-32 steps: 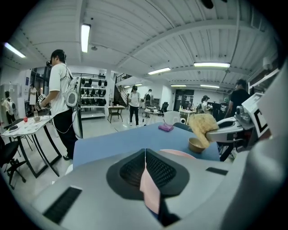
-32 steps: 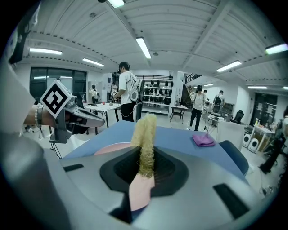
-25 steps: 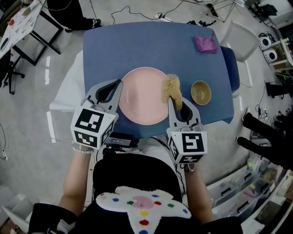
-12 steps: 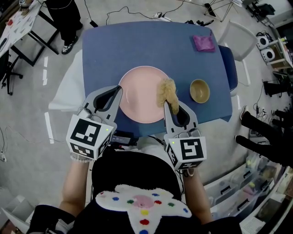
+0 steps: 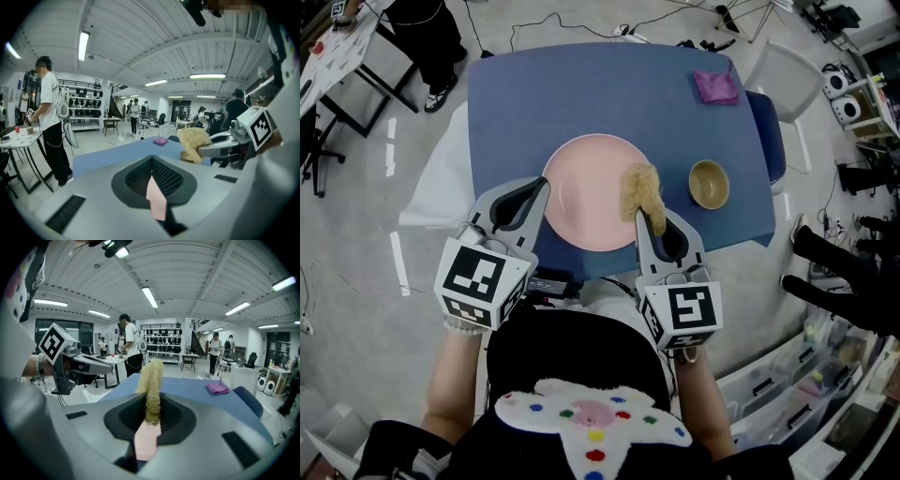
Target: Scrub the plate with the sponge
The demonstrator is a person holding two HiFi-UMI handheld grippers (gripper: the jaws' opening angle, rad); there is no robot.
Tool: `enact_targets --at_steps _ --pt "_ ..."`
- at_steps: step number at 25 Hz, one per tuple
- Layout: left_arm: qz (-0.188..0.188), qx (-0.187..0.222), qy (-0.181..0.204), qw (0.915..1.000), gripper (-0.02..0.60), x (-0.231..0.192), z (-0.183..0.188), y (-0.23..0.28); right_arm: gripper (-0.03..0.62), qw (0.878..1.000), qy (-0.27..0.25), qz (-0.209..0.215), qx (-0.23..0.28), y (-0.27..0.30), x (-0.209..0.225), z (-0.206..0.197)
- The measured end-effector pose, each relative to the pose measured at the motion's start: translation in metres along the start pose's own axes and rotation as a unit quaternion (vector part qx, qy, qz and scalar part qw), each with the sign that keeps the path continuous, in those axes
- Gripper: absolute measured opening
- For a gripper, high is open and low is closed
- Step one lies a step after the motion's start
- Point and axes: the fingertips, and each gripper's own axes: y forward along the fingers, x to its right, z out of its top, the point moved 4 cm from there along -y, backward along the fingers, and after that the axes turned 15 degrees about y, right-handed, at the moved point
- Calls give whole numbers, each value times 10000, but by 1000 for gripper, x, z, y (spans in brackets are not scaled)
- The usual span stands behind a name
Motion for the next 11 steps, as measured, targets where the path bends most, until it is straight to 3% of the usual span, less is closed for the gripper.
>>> enact_targets --at_steps 11 --pt "-29 36 2 10000 11 -3 -2 1 54 9999 28 -113 8 1 -1 -2"
